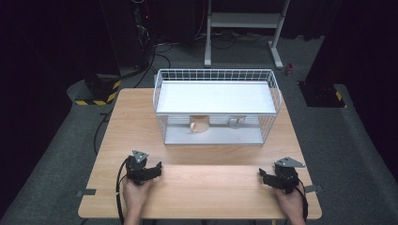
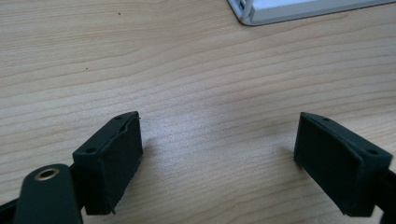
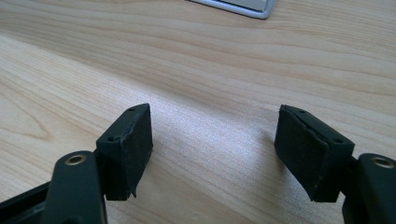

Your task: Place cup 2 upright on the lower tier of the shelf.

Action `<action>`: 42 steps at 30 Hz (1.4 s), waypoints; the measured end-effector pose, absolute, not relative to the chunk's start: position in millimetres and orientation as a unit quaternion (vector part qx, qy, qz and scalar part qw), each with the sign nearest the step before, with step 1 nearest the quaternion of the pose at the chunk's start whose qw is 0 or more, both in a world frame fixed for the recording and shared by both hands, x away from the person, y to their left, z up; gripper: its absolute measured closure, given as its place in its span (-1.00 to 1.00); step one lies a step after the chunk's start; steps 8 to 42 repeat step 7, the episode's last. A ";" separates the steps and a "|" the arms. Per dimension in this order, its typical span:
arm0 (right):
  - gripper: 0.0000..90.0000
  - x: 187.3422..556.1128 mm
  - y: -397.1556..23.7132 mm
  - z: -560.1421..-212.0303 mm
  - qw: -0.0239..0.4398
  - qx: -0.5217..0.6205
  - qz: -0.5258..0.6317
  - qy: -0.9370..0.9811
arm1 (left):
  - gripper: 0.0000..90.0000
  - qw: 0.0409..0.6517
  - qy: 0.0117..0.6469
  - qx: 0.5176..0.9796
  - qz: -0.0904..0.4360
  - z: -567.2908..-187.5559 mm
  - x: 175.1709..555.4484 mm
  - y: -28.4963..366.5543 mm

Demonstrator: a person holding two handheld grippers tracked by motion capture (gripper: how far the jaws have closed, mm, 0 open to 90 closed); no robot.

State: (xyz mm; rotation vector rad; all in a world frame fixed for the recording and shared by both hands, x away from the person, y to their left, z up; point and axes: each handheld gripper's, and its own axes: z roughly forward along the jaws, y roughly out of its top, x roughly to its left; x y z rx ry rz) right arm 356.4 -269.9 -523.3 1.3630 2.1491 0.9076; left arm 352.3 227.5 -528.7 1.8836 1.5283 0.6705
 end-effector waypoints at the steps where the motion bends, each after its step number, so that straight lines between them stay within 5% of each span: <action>1: -0.38 356.4 -269.9 -523.3 0.218 0.492 0.328 0.776 | -0.66 0.307 0.578 0.712 0.254 -528.7 352.3 227.6; 42: -0.38 356.7 -270.0 -523.3 0.217 0.492 0.328 0.777 | -0.66 0.308 0.577 0.713 0.253 -528.7 352.3 227.8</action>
